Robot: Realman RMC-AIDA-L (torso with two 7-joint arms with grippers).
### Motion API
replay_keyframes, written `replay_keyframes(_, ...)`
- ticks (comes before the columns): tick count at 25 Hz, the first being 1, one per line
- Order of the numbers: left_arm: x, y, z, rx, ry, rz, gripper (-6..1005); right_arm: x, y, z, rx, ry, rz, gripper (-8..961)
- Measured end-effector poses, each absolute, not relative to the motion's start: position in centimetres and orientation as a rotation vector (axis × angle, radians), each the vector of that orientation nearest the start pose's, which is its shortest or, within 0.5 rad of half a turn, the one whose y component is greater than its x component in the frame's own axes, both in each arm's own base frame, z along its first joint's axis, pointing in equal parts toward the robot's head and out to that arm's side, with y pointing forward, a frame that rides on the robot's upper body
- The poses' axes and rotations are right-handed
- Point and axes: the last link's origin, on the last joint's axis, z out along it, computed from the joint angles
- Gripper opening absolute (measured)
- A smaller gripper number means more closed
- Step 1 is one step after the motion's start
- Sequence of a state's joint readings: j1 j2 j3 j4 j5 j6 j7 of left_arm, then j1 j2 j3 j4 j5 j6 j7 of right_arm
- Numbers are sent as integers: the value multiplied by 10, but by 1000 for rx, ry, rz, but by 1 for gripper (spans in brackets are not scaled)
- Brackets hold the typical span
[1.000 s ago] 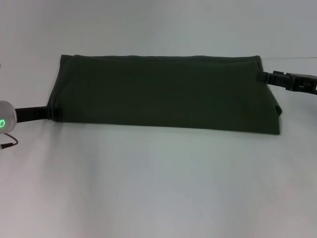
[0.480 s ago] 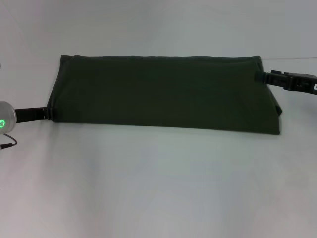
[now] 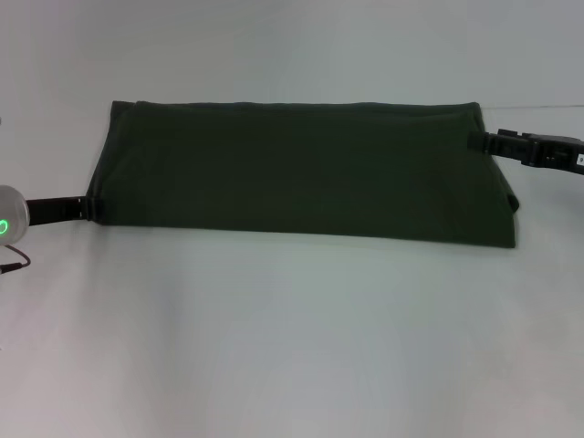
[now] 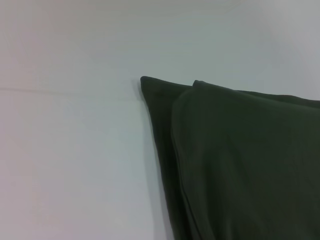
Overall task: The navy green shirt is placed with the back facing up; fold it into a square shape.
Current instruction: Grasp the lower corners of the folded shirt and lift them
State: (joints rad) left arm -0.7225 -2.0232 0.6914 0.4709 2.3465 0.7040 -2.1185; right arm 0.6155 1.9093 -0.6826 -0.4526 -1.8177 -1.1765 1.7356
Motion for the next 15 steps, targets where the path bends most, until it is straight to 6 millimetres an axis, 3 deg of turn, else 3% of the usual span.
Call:
replay_keyframes(9, -321, 427, 15, -1945, -1309, -202, 88, 299, 400, 57, -2196, 1169, 730, 775)
replay_keyframes(15, -319, 429, 27, -1941, -1317, -233, 94, 300, 399, 57, -2193, 1174, 730, 775)
